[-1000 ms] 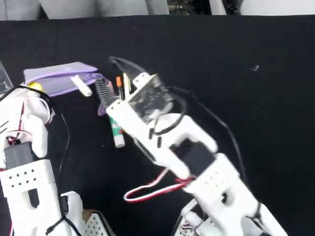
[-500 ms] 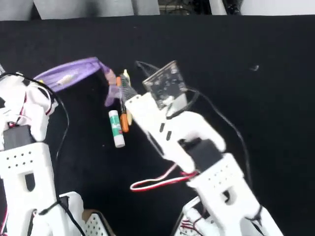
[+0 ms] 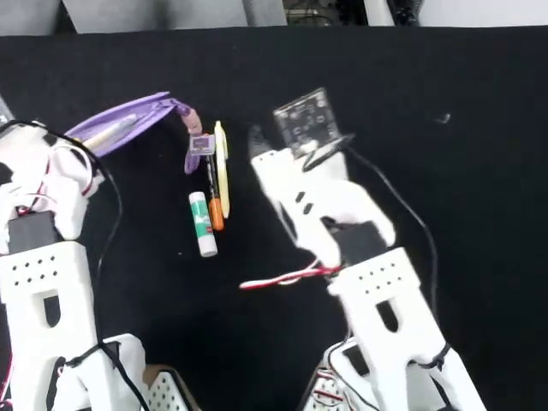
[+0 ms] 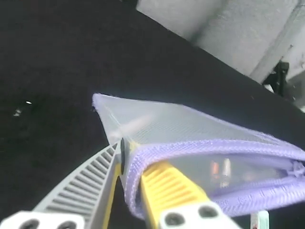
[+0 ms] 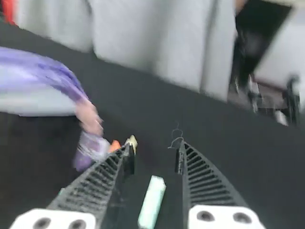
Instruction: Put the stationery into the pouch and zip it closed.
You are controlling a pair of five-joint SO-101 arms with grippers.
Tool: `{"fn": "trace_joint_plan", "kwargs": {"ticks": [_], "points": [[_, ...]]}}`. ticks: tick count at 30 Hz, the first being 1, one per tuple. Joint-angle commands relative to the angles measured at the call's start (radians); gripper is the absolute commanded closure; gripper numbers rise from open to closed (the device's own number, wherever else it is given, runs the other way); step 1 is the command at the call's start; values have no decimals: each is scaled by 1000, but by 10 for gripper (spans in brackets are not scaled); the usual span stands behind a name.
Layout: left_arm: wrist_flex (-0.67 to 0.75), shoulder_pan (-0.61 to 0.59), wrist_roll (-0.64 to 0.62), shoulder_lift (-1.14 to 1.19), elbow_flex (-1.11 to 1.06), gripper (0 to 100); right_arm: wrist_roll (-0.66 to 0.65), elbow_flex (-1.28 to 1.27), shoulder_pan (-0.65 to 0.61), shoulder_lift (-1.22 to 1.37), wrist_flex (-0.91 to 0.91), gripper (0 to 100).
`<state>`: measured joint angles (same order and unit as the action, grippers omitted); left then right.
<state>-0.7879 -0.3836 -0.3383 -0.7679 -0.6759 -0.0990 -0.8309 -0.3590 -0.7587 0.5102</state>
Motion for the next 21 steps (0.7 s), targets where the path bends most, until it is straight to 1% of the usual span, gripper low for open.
{"fn": "trace_joint_plan", "kwargs": {"ticks": [1, 5, 8, 15, 21], "points": [[40, -62, -9, 6, 35, 971, 61, 8, 75, 36, 75, 854], [40, -85, -8, 5, 36, 971, 84, 22, 81, 174, 66, 854], [40, -117, -8, 5, 39, 971, 129, 96, 74, 335, 31, 854], [81, -183, -8, 15, 35, 971, 167, 418, 43, 788, 23, 854], [81, -186, -8, 15, 35, 971, 167, 684, -38, 1049, 23, 854]]}}
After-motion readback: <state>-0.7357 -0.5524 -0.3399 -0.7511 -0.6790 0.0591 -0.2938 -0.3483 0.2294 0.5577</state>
